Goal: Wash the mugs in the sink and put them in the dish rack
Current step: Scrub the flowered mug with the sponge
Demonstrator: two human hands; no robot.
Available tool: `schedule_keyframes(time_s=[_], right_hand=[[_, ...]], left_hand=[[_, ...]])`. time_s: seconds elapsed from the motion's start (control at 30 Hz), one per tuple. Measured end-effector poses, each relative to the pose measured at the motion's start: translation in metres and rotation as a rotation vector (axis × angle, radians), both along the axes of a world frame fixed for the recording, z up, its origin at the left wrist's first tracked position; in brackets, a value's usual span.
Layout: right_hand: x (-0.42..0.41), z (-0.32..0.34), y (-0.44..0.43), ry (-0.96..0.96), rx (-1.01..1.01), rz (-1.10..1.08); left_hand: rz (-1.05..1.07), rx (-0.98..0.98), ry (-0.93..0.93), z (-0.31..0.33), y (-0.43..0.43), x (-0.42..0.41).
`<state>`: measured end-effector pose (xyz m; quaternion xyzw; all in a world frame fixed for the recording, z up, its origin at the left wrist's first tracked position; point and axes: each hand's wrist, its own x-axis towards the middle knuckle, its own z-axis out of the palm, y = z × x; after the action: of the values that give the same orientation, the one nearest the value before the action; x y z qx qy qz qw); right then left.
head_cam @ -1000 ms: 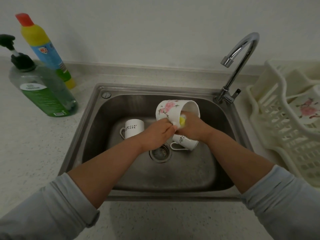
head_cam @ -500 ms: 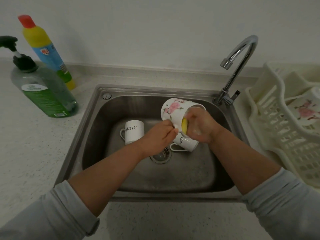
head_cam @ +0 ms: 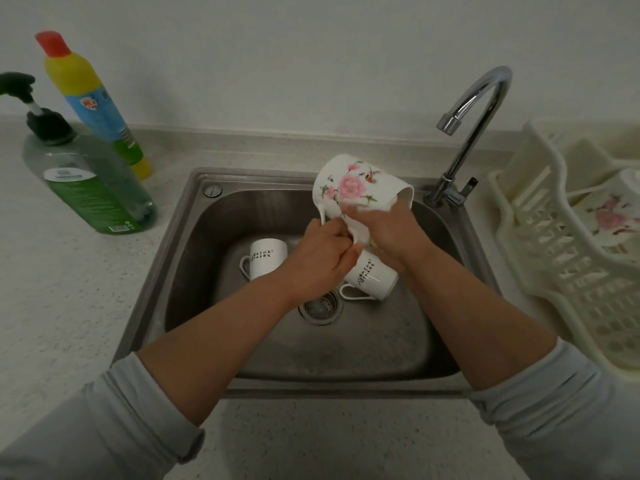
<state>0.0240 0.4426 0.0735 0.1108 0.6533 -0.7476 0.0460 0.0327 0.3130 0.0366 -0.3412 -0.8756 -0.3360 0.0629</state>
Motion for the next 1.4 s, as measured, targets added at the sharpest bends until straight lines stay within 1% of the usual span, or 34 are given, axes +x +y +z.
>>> schedule_keyframes(time_s=[0.13,0.17,0.23,0.3,0.37,0.43,0.5,0.53,0.63,0.8,0.83,0.9,0.93,0.97,1.0,1.03,1.07,1.1,1.13,1.2,1.27,1.33,1.4], right_hand=[[0.001,0.000,-0.002,0.089,0.263,-0.157],[0.002,0.000,-0.001,0.103,0.307,-0.206],[0.005,0.001,0.001,0.143,0.321,-0.264],[0.006,0.003,0.001,0.150,0.370,-0.265],[0.005,-0.001,0.000,0.058,0.383,-0.187],[0.004,-0.003,-0.001,-0.079,0.318,-0.082],[0.001,-0.001,0.000,-0.183,0.211,-0.001],[0.000,-0.001,0.000,-0.197,0.144,0.010],[0.000,-0.003,0.003,-0.158,-0.034,-0.056],[0.005,-0.005,0.009,-0.010,-0.150,-0.065],[0.007,-0.002,0.010,0.011,-0.166,-0.054],[0.004,-0.005,0.017,0.046,-0.165,-0.028],[0.004,-0.005,0.019,0.040,-0.135,-0.020],[0.003,-0.005,0.022,0.034,-0.075,-0.012],[0.003,-0.007,0.024,0.054,0.015,0.014],[0.004,-0.008,0.025,0.098,0.146,0.063],[0.005,-0.009,0.026,0.132,0.281,0.118],[0.007,-0.009,0.026,0.171,0.387,0.182],[0.008,-0.011,0.026,0.197,0.456,0.254],[0.015,-0.008,0.021,0.238,0.554,0.405],[0.018,-0.004,0.016,0.318,0.705,0.495],[0.018,-0.003,0.015,0.410,0.875,0.559],[0.018,-0.002,0.013,0.365,0.944,0.604]], left_hand=[[0.028,0.012,-0.036,-0.004,0.002,-0.005],[0.031,0.020,-0.049,-0.005,0.003,-0.005],[0.019,0.048,-0.121,-0.006,0.005,-0.005],[-0.014,0.100,-0.209,-0.006,0.008,-0.004],[-0.053,0.141,-0.156,-0.006,0.010,-0.002],[-0.082,0.131,-0.056,-0.011,0.013,0.002],[-0.075,0.075,-0.005,-0.018,0.015,0.004],[-0.061,0.041,0.026,-0.022,0.015,0.005],[-0.009,-0.018,0.155,-0.031,0.009,0.004],[-0.012,-0.068,0.229,-0.031,0.005,0.003],[-0.009,-0.029,0.222,-0.032,0.001,0.004],[0.051,0.147,0.176,-0.033,-0.010,0.004],[0.110,0.270,0.098,-0.030,-0.014,0.005],[0.172,0.423,-0.054,-0.024,-0.016,0.006],[0.234,0.603,-0.302,-0.014,-0.017,0.004],[0.253,0.758,-0.614,-0.005,-0.018,-0.001],[0.212,0.835,-0.945,0.002,-0.021,-0.010],[0.127,0.845,-1.224,0.009,-0.025,-0.019],[0.044,0.823,-1.404,0.014,-0.029,-0.027],[-0.056,0.852,-1.577,0.014,-0.034,-0.037],[-0.117,0.932,-1.661,0.009,-0.033,-0.040],[-0.156,0.973,-1.669,0.005,-0.029,-0.039],[-0.156,0.995,-1.619,0.004,-0.025,-0.038]])
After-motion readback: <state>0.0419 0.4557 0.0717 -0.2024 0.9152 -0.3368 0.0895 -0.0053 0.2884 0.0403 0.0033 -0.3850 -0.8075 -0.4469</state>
